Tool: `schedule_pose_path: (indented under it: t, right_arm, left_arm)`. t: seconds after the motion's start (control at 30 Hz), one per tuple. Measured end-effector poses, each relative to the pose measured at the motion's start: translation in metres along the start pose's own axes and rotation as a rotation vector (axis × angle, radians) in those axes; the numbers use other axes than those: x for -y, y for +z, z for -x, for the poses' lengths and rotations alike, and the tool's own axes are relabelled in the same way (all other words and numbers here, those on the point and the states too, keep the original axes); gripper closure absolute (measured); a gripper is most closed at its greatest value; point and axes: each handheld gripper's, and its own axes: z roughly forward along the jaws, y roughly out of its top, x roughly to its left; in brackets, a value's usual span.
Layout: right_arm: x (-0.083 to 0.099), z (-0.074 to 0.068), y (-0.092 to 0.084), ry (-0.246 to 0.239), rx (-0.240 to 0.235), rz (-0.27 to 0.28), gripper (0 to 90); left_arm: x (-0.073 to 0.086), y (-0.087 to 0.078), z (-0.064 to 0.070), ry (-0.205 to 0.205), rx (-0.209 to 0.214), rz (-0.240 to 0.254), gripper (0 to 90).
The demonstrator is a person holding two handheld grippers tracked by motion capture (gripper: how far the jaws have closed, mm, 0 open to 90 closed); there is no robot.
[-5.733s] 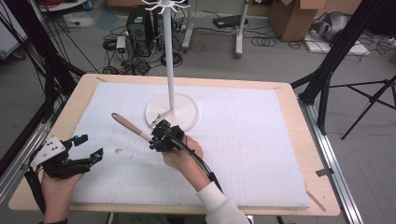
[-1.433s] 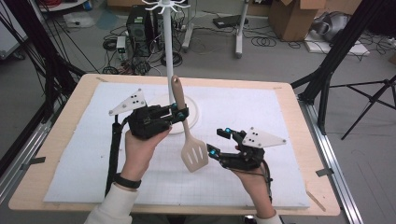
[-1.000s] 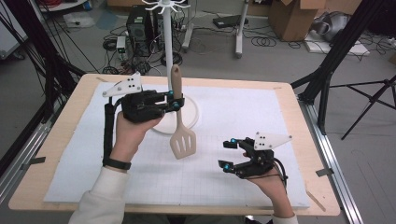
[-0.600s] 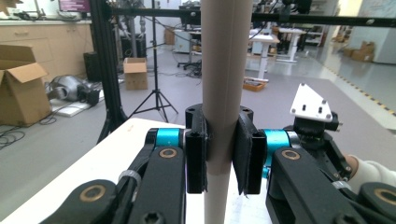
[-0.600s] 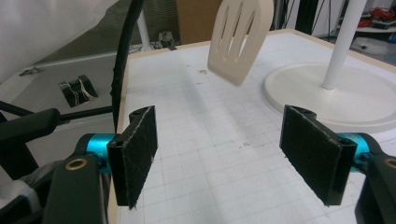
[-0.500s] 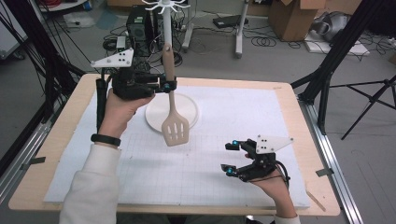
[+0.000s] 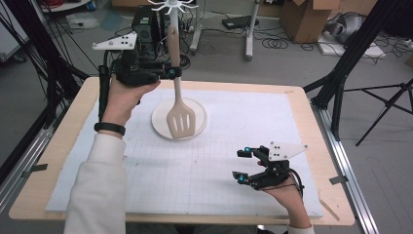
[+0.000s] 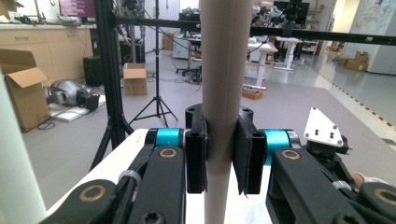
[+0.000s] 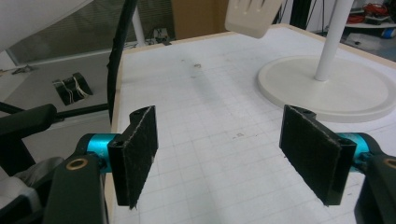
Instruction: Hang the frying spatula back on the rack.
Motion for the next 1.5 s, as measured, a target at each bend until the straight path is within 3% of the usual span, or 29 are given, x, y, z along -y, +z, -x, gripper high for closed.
schedule_pose_path:
  t: [0.33,0.63,0.9,1.23,1.5]
  right_arm:
    - [0.001,0.0,-0.002,0.005,-0.002,0.007,27.0]
    - [0.004,0.001,-0.006,0.016,0.003,0.005,27.2]
    - [0.005,0.0,-0.005,0.012,0.003,0.004,27.3]
    - [0.006,-0.001,-0.004,0.016,-0.005,-0.003,27.4]
    - [0.006,-0.001,-0.003,0.009,-0.006,-0.003,27.5]
  left_arm:
    - [-0.017,0.028,-0.008,-0.023,-0.08,-0.039,76.4]
    - [-0.018,0.039,-0.016,-0.046,-0.133,-0.061,76.4]
    - [-0.017,0.037,-0.024,-0.075,-0.144,-0.03,76.4]
    - [-0.013,0.035,-0.034,-0.115,-0.181,-0.032,76.4]
    - [-0.01,0.035,-0.036,-0.114,-0.193,-0.042,76.1]
